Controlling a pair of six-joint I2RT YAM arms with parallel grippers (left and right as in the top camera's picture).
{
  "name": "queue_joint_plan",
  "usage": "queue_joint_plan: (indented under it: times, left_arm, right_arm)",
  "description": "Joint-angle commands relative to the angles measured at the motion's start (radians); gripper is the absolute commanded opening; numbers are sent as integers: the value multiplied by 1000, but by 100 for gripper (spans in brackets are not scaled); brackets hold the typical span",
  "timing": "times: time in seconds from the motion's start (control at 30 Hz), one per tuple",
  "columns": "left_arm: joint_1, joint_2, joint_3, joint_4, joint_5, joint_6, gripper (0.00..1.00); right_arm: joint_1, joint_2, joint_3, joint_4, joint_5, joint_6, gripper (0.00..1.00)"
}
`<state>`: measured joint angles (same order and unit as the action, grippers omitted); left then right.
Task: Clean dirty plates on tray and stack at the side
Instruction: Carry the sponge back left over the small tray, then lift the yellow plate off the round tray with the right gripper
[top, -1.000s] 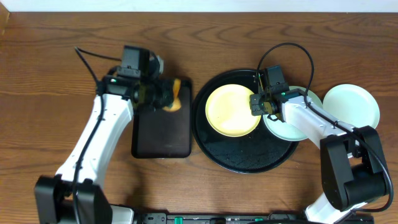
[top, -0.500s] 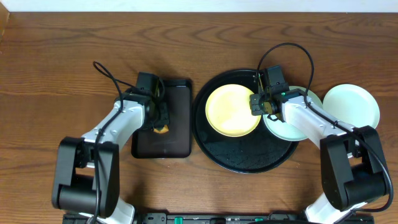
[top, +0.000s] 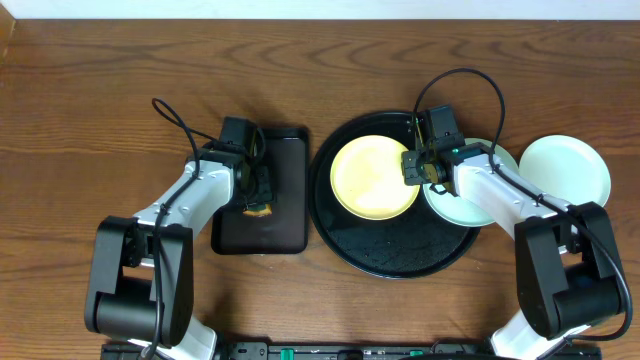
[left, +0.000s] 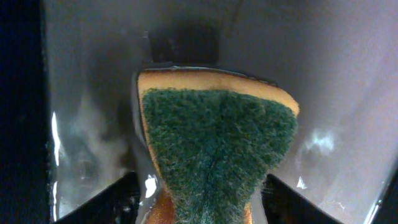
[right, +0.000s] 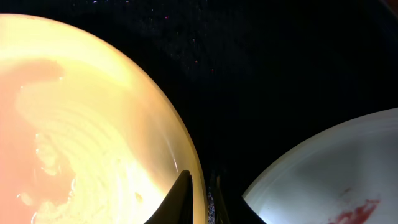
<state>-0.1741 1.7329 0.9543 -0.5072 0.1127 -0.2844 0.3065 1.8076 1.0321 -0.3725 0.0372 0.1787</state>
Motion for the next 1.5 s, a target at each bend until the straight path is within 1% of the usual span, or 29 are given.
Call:
queue_joint_plan:
  times: [0.0, 0.03, 0.1, 0.17, 0.27, 0.33, 0.47, 0.6, 0.9, 1.03, 1.17, 1.33, 1.47]
  left_arm:
    - [-2, 16, -6, 0, -16, 3, 71]
    - [-2, 16, -6, 0, -16, 3, 76]
    - [-2, 16, -6, 1, -16, 3, 80]
    - [-2, 16, -6, 1, -16, 3, 81]
    - [-2, 16, -6, 0, -16, 3, 82]
    - [-2, 16, -6, 1, -16, 3, 82]
    - [-2, 16, -6, 1, -16, 3, 83]
    - [-2, 16, -6, 1, -16, 3, 83]
    - [-2, 16, -6, 1, -16, 3, 83]
    - [-2, 16, -6, 1, -17, 3, 83]
    - [-2, 16, -6, 1, -16, 3, 83]
    - [-2, 16, -6, 1, -16, 3, 83]
    - [-2, 16, -6, 1, -16, 3, 83]
  right_arm:
    - [16, 12, -8, 3, 3, 4, 11]
    - [16, 13, -8, 4, 3, 4, 11]
    - [16, 17, -8, 6, 3, 3, 11]
    - [16, 24, -8, 10, 2, 4, 11]
    - [16, 31, -8, 17, 3, 3, 8]
    - [16, 31, -8, 24, 3, 3, 1]
    - [16, 29, -3, 48, 3, 0, 1]
    - [16, -1, 14, 43, 3, -52, 1]
    - [19, -168, 15, 43, 53, -154, 1]
    - [40, -245, 15, 35, 138, -206, 1]
    - [87, -307, 15, 5, 268, -261, 1]
    - [184, -355, 15, -17, 502, -303, 1]
    - [292, -369, 15, -9, 765, -337, 1]
